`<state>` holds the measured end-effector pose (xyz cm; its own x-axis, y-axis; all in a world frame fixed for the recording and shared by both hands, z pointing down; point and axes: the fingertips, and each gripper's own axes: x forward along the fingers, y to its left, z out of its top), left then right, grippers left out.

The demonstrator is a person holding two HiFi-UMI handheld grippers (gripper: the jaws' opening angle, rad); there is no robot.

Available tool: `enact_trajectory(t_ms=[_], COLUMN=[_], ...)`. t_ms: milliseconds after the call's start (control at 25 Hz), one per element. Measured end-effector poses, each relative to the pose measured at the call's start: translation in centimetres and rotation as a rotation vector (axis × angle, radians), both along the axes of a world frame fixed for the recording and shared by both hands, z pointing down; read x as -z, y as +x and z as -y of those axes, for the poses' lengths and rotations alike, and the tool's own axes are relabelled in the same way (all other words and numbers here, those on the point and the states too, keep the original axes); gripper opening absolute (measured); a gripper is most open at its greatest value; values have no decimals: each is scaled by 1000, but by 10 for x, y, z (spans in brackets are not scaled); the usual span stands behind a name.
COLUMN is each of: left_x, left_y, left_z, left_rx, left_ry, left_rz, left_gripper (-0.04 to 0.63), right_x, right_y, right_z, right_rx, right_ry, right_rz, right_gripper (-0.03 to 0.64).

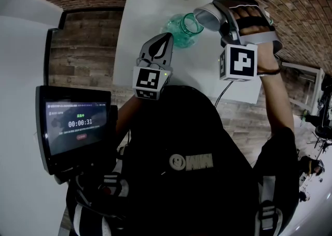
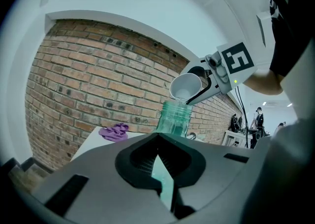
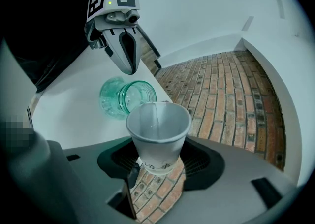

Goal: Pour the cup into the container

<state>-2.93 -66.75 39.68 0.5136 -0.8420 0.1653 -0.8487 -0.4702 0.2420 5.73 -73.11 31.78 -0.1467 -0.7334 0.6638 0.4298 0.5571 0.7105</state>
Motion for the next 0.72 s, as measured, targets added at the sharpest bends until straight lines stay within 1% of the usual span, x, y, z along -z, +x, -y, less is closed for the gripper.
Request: enact_trajectory(t_ms=[200,720], left_x=[0,-1], left_y=[0,1], left_z=[0,0], left_rx=[3,-6], left_ry=[-1,2], left_rz=[-4,-5], left_gripper=[-3,-3], right_x=[-1,1], right_y=[-1,1], right_z=[-3,0], right_rx=[-3,2], right_ry=[-16,15], right_rz=[-1,-14], right_gripper=[256,256])
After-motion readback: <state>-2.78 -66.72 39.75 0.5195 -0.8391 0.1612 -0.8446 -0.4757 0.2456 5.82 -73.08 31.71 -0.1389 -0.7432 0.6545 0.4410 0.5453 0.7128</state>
